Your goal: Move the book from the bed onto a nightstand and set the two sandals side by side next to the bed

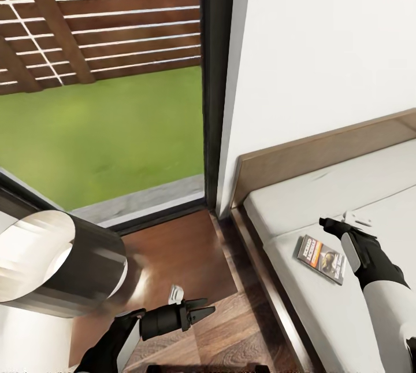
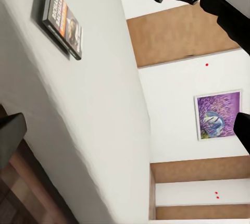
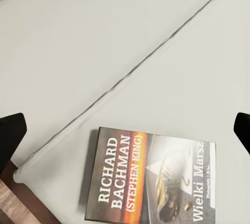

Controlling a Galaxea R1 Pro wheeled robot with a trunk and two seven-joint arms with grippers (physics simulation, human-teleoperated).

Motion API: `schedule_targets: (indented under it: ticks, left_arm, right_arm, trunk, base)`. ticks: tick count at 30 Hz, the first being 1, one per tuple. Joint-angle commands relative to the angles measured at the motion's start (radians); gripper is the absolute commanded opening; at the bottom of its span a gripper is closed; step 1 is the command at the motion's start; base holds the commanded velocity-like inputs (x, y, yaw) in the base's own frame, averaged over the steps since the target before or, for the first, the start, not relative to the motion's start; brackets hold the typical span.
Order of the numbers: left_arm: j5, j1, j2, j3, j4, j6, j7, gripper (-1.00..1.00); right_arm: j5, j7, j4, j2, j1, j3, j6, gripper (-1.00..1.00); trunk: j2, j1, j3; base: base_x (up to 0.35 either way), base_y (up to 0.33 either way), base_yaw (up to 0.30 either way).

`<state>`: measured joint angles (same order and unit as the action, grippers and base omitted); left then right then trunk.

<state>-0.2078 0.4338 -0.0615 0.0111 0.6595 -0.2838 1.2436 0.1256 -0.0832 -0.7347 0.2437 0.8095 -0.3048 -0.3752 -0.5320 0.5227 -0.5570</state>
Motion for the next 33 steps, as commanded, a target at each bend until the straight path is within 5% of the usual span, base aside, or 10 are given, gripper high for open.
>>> schedule_targets:
  ticks: [1,33]
  left_arm:
    - [-0.005,0.000,0.000,0.001,0.000,-0.011,0.002,1.00]
    - [-0.007,0.000,0.000,0.001,0.000,-0.011,0.002,1.00]
  right_arm:
    - [0.011,-0.007,-0.001,0.000,0.000,0.001,-0.004,1.00]
    - [0.011,-0.004,0.005,0.000,-0.001,0.001,0.004,1.00]
  trunk:
    - [-0.001,0.000,-0.003]
    - [-0.001,0.000,-0.053]
  base:
    - [0.000,0.000,0.000]
    - [0.000,0.000,0.000]
